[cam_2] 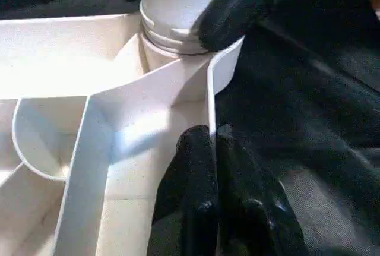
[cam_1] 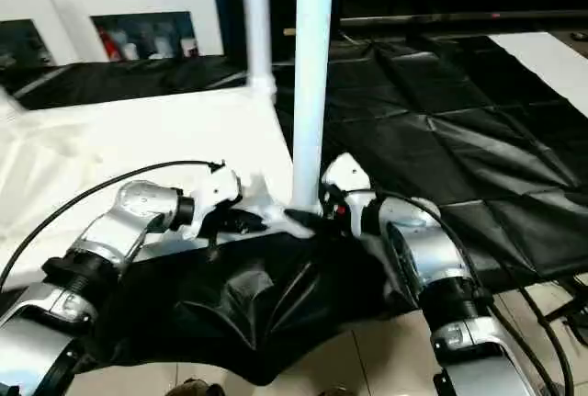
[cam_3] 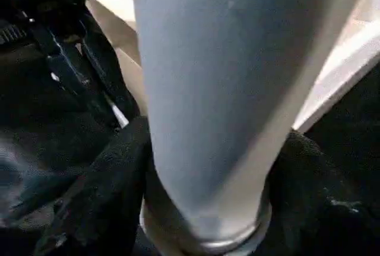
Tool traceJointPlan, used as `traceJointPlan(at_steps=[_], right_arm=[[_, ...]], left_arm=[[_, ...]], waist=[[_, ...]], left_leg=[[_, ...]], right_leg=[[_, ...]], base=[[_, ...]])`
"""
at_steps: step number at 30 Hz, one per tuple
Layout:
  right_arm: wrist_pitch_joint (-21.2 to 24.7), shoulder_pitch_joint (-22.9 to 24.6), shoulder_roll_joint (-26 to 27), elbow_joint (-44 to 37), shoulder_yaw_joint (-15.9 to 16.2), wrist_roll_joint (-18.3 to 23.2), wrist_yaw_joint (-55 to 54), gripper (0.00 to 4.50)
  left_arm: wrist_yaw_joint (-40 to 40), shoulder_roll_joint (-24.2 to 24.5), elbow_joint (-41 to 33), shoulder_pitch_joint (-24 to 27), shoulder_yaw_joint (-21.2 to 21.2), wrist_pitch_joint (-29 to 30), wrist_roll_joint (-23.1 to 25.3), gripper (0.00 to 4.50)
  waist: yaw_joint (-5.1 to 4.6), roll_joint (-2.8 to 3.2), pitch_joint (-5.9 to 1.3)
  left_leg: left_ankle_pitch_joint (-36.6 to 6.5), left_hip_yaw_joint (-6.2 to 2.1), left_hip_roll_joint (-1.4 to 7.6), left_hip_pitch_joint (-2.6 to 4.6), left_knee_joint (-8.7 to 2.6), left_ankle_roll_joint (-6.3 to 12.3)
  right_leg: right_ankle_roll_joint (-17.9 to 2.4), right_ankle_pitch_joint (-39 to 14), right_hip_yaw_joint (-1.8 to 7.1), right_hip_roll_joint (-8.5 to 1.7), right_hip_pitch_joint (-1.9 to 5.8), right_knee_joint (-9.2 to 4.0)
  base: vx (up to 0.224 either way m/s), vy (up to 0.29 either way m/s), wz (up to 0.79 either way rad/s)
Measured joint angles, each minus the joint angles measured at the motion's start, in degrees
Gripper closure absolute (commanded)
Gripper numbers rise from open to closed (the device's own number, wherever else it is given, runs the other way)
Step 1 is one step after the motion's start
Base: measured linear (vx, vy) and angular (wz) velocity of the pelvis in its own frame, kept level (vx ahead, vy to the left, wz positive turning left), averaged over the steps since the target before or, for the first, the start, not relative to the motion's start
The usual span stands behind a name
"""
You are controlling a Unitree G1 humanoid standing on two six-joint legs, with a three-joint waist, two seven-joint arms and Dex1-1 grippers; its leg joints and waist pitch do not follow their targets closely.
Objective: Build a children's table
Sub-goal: Rotate leg to tighten
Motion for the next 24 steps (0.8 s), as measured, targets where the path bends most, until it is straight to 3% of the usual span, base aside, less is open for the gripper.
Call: traceJointPlan(at_steps=[10, 15, 19, 24], right_arm=[[1.5, 1.4, 1.4, -1.8, -0.7, 0.6, -1.5, 2.0], [1.5, -0.6, 7.2, 2.9, -4.1, -0.8, -16.0, 2.02], [1.1, -3.7, 13.9, 8.0, -8.9, -1.1, -30.5, 2.03], [-1.6, -7.2, 17.1, 12.7, -10.4, -2.5, -40.2, 2.07]], left_arm=[[0.6, -0.1, -0.5, 0.4, 0.0, 0.5, -0.3, 4.5], [10.3, -4.2, 4.3, -3.1, 1.1, 3.7, 1.5, 4.5], [18.7, -7.9, 7.9, -5.7, 2.3, 6.4, 2.2, 4.5], [26.0, -11.0, 10.6, -7.6, 3.1, 7.4, 3.2, 4.5]], waist=[[0.02, 0.0, 0.0], [-0.5, -0.01, 0.0], [-1.4, 0.0, 0.0], [-1.52, 0.0, -0.01]], left_leg=[[0.0, 0.0, 0.0, 0.0, 0.0, 0.0], [0.0, 0.0, -0.01, 0.02, 0.01, -0.01], [0.0, -0.01, -0.04, 0.02, 0.02, -0.02], [0.0, -0.01, -0.05, 0.04, 0.02, -0.02]], right_leg=[[0.0, 0.0, 0.0, 0.0, 0.0, 0.01], [0.0, 0.0, 0.01, 0.0, -0.01, 0.0], [0.2, -0.1, 0.05, 0.0, -0.02, -0.02], [0.1, 0.0, 0.05, 0.0, 0.0, -0.04]], base=[[0.0, 0.0, 0.0], [0.0, 0.0, 0.0], [0.0, 0.0, 0.0], [0.0, 0.0, 0.0]])
